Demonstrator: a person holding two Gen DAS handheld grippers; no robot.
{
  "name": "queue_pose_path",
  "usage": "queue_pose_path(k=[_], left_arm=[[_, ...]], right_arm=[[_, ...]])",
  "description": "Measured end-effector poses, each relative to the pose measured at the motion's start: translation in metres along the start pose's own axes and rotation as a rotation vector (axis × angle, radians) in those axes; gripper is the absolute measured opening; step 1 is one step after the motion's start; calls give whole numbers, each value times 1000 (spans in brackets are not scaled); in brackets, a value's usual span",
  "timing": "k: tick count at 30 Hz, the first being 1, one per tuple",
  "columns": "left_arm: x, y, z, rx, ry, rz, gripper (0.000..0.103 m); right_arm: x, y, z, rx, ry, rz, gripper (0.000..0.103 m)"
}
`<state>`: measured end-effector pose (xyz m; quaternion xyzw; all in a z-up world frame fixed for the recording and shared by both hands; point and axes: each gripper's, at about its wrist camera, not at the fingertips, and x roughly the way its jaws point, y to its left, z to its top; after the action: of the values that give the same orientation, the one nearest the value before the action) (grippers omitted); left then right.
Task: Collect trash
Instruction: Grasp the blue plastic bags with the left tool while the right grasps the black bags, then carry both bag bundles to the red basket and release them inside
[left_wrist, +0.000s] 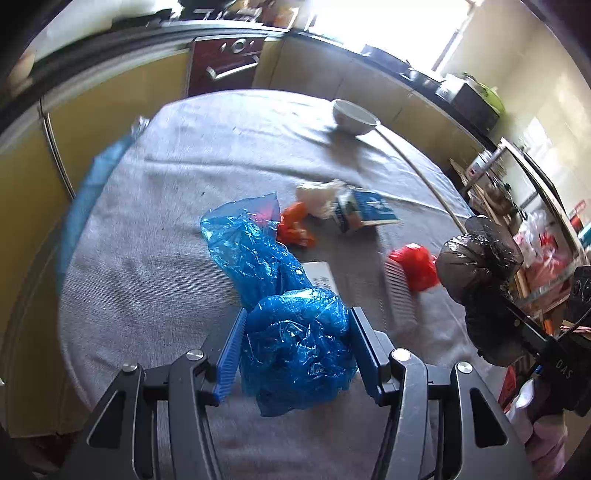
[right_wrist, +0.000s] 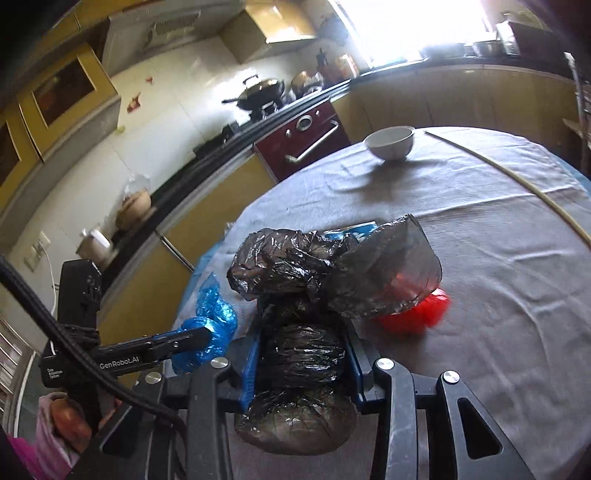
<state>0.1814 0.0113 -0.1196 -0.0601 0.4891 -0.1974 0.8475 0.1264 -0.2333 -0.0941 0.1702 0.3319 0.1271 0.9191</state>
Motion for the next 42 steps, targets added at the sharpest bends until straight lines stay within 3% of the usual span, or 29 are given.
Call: queue_pose_path(k=[11, 22, 34, 42], left_arm=[[-43, -94, -35, 256, -80, 66, 57], [-73, -163, -59, 421, -152, 95, 57], [-77, -214, -71, 552, -184, 115, 57], [-64, -246, -80, 633, -167, 109, 57]], right_arm=[[-94, -7, -31, 30, -128, -40, 41], [-176, -21, -64, 66, -240, -84, 41], [-234, -40, -86, 97, -342, -145, 41], [-252, -60, -103, 134, -360, -188, 41]])
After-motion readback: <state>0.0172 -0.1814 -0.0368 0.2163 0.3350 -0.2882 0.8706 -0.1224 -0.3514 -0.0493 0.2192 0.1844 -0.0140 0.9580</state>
